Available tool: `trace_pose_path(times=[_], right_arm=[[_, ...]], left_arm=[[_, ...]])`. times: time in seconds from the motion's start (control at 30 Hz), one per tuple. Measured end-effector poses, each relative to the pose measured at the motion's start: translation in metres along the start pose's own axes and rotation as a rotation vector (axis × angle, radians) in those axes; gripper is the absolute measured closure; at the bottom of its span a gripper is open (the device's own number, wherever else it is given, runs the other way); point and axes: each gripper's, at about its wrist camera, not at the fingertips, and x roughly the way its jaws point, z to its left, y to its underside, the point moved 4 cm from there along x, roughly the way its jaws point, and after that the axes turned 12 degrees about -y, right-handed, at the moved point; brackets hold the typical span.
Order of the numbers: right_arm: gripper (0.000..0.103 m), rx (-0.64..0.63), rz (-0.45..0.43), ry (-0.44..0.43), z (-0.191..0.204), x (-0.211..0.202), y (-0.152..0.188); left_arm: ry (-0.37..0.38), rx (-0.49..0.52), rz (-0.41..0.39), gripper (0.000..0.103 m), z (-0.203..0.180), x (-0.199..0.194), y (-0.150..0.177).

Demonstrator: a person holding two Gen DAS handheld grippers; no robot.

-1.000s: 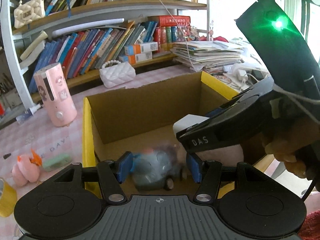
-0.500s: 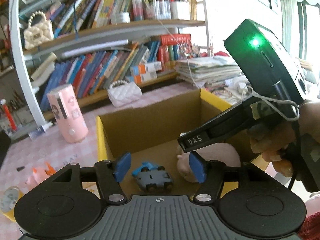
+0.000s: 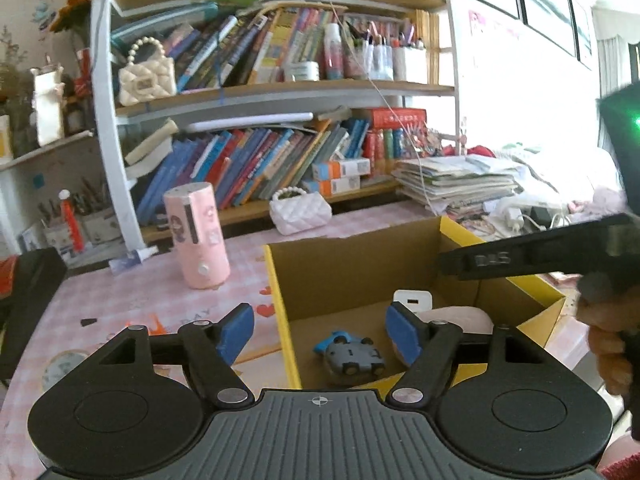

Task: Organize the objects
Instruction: 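Lift both open grippers out of the box and back over the table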

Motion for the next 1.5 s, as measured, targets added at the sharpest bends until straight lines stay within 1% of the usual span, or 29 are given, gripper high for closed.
trace_pose_path(times=[0.13,0.2,0.23,0.37,0.4,0.57,0.63,0.7,0.83,0.93,1.17,1.3,1.5], right_arm=[[0.049,0.028,-0.052,0.045,0.009,-0.03,0.014],[0.049,0.024,-0.066,0.066,0.016,-0.041,0.021],[0.046,0.02,-0.067,0.078,0.018,-0.045,0.024],[0.042,0.036,-0.05,0.125,0.026,-0.056,0.038],[0.039,0.045,-0.039,0.138,0.028,-0.058,0.043],[0.032,0.093,0.046,0.181,0.043,-0.065,0.075],[0.027,0.102,0.094,0.176,0.051,-0.066,0.089],[0.026,0.104,0.122,0.171,0.062,-0.068,0.101],[0.022,0.099,0.152,0.162,0.084,-0.071,0.118],[0.021,0.094,0.173,0.152,0.1,-0.074,0.13],[0.017,0.09,0.219,0.106,0.133,-0.074,0.15],[0.015,0.08,0.225,0.078,0.15,-0.073,0.152],[0.013,0.045,0.25,0.028,0.175,-0.067,0.154]], left_arm=[[0.001,-0.024,-0.024,0.023,0.01,-0.012,0.003],[0.013,-0.029,-0.02,0.022,0.013,-0.017,0.006],[0.019,-0.029,-0.015,0.021,0.014,-0.019,0.008],[0.037,-0.016,0.016,0.018,0.021,-0.028,0.021],[0.038,-0.01,0.031,0.017,0.023,-0.03,0.025],[0.035,0.021,0.116,0.014,0.037,-0.038,0.05],[0.034,0.035,0.15,0.013,0.043,-0.041,0.06],[0.031,0.041,0.176,0.013,0.05,-0.045,0.069],[0.021,0.047,0.219,0.011,0.064,-0.056,0.085],[0.01,0.055,0.245,0.008,0.074,-0.063,0.096],[-0.025,0.068,0.272,0.007,0.096,-0.08,0.112],[-0.045,0.064,0.275,0.007,0.11,-0.089,0.117],[-0.095,0.036,0.277,0.007,0.133,-0.098,0.12]])
